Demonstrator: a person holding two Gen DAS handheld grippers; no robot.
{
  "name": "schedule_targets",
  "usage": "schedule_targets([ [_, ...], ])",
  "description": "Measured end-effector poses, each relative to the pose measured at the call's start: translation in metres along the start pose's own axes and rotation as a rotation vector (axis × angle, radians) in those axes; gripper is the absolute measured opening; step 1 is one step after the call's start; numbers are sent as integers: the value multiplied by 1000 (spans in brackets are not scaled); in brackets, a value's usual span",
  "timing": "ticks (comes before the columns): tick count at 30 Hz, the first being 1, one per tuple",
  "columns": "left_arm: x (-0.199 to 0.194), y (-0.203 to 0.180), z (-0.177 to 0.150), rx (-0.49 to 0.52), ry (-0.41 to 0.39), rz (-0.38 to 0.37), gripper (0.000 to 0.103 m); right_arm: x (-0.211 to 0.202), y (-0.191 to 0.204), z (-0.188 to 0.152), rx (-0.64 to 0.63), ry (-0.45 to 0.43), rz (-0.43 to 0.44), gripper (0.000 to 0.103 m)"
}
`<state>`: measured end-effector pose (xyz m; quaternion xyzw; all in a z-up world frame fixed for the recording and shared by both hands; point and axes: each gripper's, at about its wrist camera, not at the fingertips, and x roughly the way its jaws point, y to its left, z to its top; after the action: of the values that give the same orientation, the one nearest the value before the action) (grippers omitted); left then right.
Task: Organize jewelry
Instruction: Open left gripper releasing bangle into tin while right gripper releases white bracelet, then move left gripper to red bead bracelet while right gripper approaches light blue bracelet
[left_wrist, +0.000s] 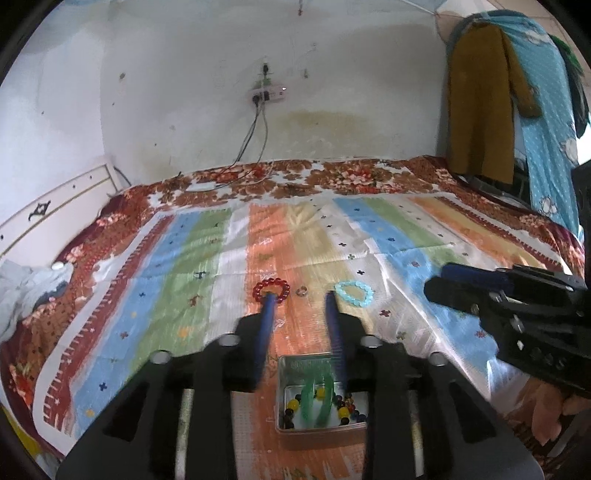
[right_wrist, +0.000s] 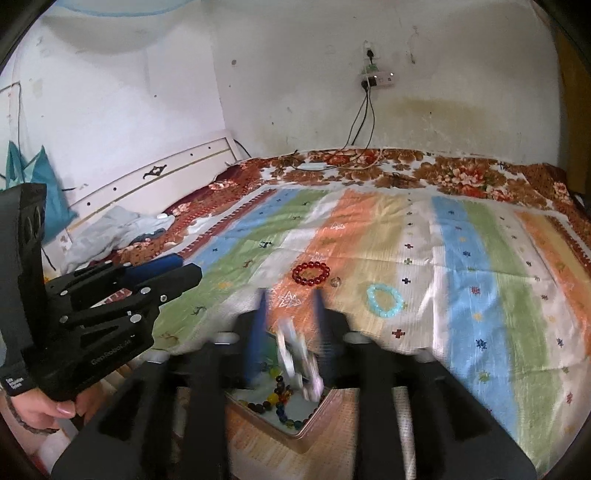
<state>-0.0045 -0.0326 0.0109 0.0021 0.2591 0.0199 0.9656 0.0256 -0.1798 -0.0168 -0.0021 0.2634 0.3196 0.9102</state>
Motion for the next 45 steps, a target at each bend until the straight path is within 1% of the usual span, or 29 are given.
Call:
schedule_targets([
  [7,2,9,-1,-43,19,12,40,0,-2,-1,6,12,-5,42],
  [11,4,15,0,-61,25,21,47,1,-7,0,21,14,-25,43],
  [21,20,17,13,-35,25,60,55,10,-31,10,77,9,-82,44],
  [26,32,19,25,-25,23,71,56,18,-36,19,81,0,-102,47],
  [27,34,19,26,-24,24,72,58,19,-38,20,83,-1,-102,48],
  [29,39,19,29,-15,26,77,61,25,-45,25,110,3,-88,48],
  [32,47,20,36,-10,27,79,62,32,-52,30,139,12,-91,48],
  [36,62,27,45,-31,41,70,64,42,-60,38,139,17,-112,49],
  [40,80,35,54,-44,57,87,67,52,-67,46,132,24,-134,50],
  [45,97,45,62,-68,73,95,67,64,-78,52,154,44,-140,50],
])
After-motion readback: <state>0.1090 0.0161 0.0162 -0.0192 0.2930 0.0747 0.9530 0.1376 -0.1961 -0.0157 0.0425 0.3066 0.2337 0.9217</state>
